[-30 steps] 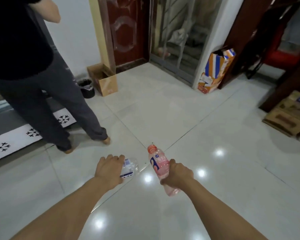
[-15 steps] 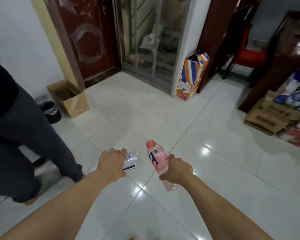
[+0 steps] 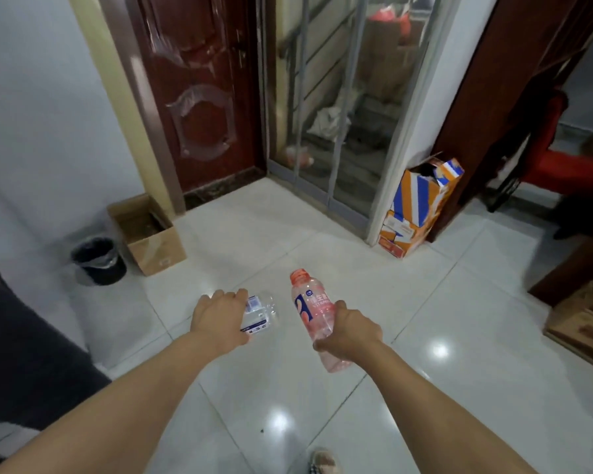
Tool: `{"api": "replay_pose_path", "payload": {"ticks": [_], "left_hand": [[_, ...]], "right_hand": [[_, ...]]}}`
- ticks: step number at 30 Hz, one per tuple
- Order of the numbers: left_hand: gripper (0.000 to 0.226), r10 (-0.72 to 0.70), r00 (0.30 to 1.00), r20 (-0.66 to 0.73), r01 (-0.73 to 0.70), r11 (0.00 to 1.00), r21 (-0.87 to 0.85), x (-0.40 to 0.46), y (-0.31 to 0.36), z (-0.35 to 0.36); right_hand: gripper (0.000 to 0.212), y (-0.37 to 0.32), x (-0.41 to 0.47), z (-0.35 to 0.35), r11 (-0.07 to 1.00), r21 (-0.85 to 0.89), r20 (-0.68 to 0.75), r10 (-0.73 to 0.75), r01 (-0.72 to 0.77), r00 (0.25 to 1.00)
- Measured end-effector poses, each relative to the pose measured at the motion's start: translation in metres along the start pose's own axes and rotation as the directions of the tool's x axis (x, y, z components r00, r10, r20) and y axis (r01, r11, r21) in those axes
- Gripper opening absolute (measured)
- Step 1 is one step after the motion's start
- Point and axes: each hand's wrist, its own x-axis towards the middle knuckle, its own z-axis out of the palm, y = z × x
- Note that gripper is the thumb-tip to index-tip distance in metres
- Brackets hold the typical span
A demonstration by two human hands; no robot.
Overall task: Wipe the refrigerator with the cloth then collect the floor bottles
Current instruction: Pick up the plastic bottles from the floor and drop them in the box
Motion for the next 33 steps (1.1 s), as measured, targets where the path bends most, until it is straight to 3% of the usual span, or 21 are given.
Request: {"api": "replay_pose_path", "payload": {"ticks": [12,23,33], "left_hand": [[0.061,-0.26,0.965,0.026,0.262,0.963,-0.061,0.191,-0.017,-0.046],[0.058,-0.379,0.925,0.014,0.377,0.915,-0.14,0.4,-0.106,-0.071],[0.062,-0.456,0.89,0.001,0.453,0.883,-0.123,0.556,-0.195,-0.091]], "right_hand": [[0.074,-0.032,0.248,-0.101,0.969,-0.088,0.062,-0.227,0.232,0.972],[0.074,-0.135,0.462,-0.184,0.922,-0.195,0.014,-0.338,0.334,0.941],[0.083,-0.243,0.641,-0.227,0.89,-0.201,0.091,-0.4,0.41,0.912]]}}
